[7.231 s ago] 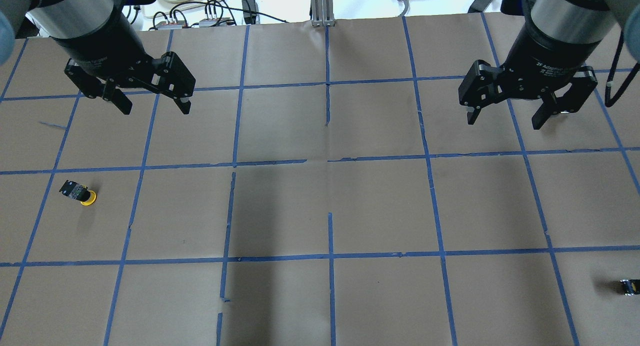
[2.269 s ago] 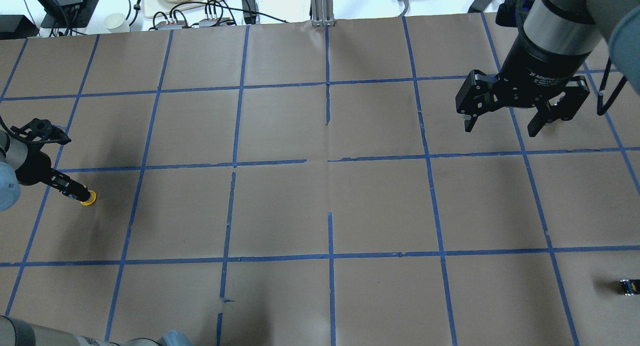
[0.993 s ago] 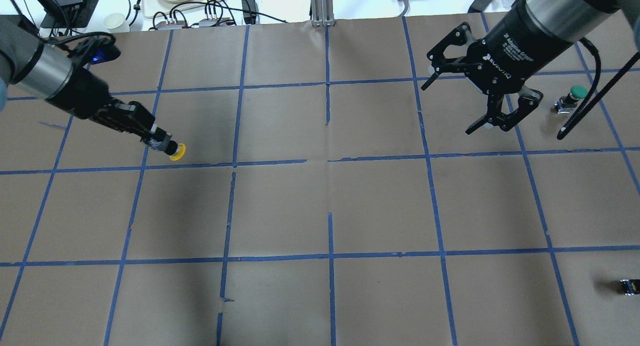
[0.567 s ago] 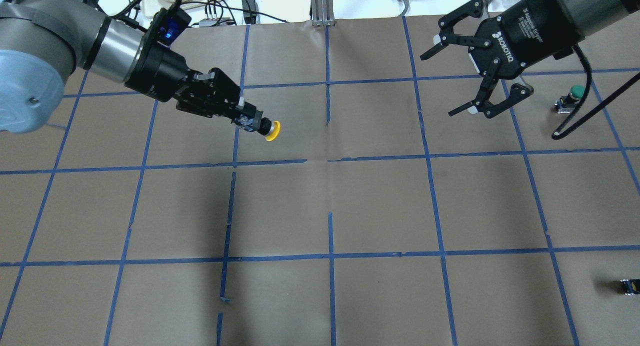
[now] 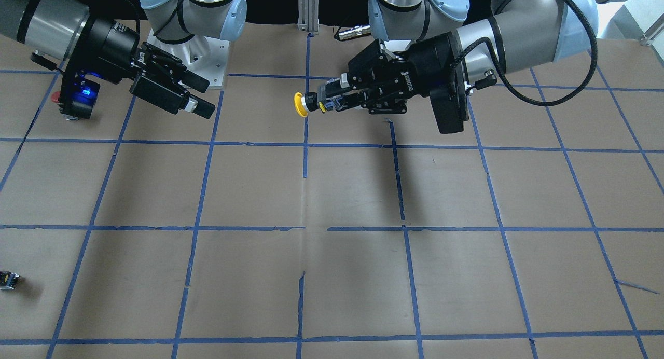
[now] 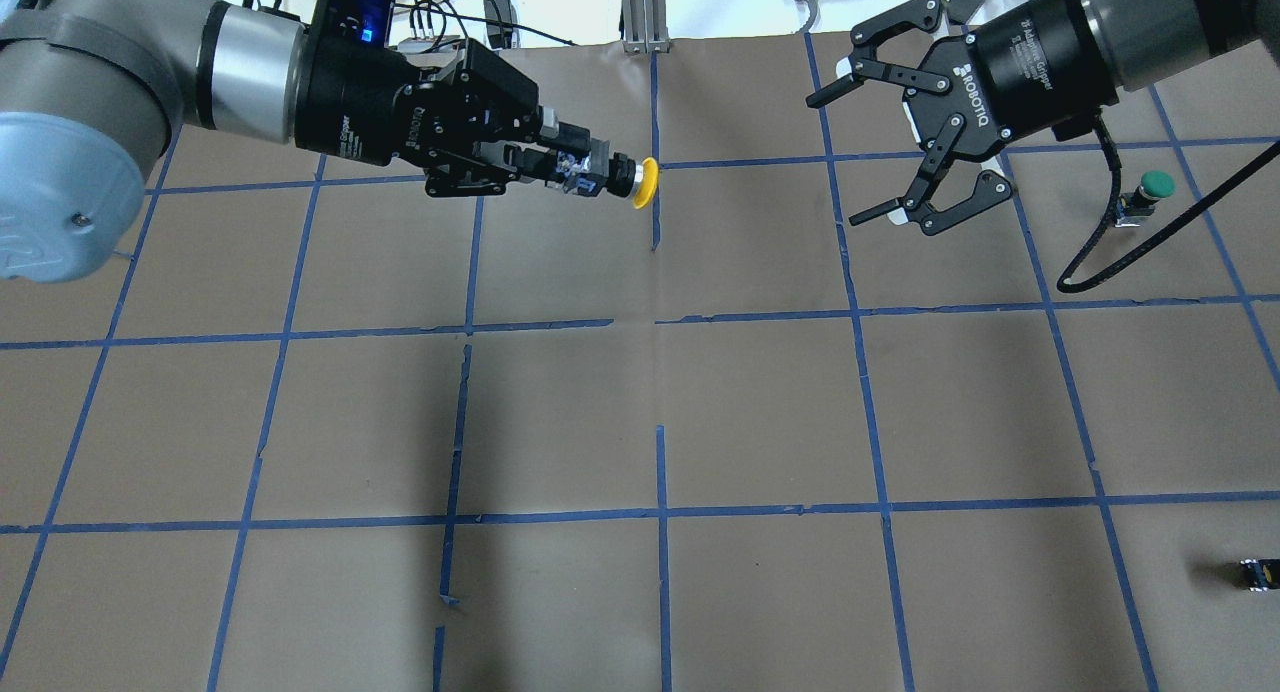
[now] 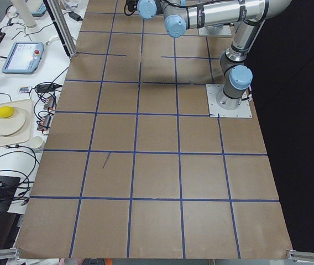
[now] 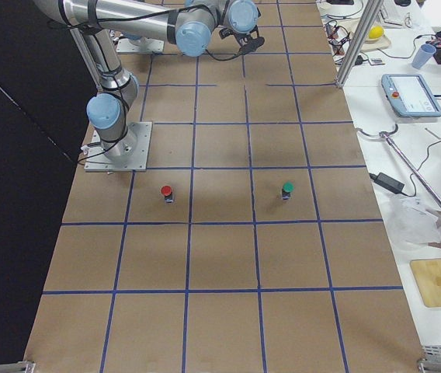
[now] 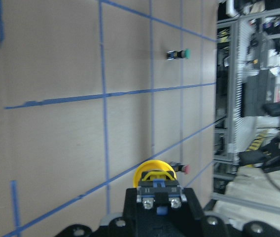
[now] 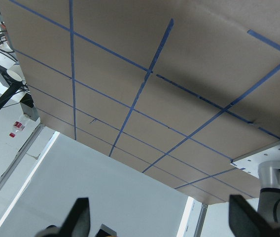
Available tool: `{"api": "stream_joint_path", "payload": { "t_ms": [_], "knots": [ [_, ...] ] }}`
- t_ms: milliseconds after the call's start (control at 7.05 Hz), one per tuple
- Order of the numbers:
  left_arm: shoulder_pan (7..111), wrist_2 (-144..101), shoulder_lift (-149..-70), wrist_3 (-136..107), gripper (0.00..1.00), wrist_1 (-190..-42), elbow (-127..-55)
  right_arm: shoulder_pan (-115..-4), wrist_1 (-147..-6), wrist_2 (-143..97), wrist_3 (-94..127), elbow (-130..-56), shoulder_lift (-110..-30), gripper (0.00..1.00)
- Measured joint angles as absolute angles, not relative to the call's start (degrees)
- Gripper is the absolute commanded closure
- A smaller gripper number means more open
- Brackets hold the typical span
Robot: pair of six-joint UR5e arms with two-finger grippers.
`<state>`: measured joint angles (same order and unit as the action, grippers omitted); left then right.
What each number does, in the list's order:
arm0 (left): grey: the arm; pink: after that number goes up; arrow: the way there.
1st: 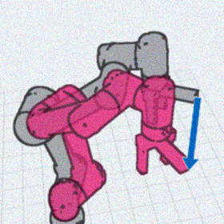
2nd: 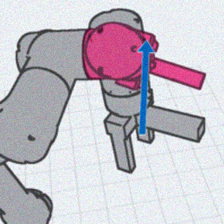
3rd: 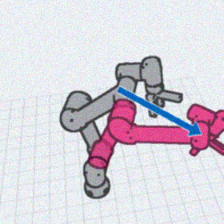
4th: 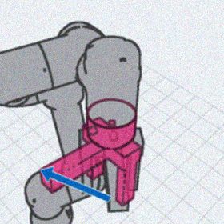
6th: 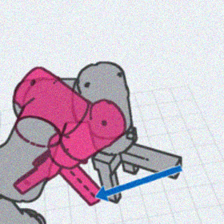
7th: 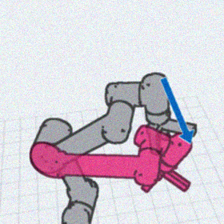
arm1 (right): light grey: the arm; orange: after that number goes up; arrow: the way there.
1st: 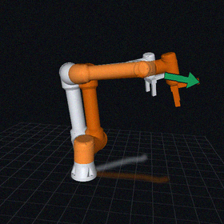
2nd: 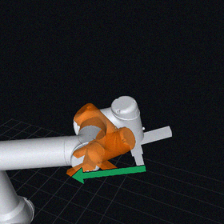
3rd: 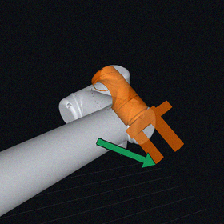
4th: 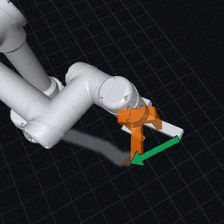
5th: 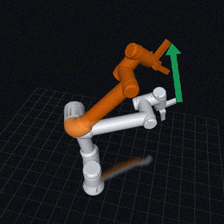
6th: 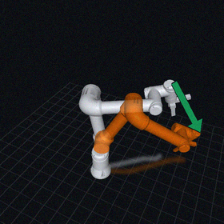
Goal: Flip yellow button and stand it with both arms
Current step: 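Lift the yellow button with the left gripper while the right gripper rises, then close the right gripper on the yellow cap held by the left gripper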
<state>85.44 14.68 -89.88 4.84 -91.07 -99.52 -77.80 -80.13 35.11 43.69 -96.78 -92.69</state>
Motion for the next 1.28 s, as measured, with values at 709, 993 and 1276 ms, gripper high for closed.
{"api": "stream_joint_path", "payload": {
  "t_ms": [709, 993, 1276],
  "knots": [
    [88.36, 7.40, -90.14, 0.93, 0.92, -90.52, -99.64, -79.64, -80.11, 25.60, 47.86, -96.84, -95.19, 0.01],
    [88.41, 7.19, -90.17, 0.67, 0.92, -90.45, -99.65, -80.58, -80.15, 24.68, 49.40, -96.60, -96.17, 0.04],
    [88.41, 7.18, -90.13, 0.76, 0.92, -90.42, -99.64, -80.74, -80.23, 23.13, 50.41, -96.49, -96.37, 0.11]
  ]
}}
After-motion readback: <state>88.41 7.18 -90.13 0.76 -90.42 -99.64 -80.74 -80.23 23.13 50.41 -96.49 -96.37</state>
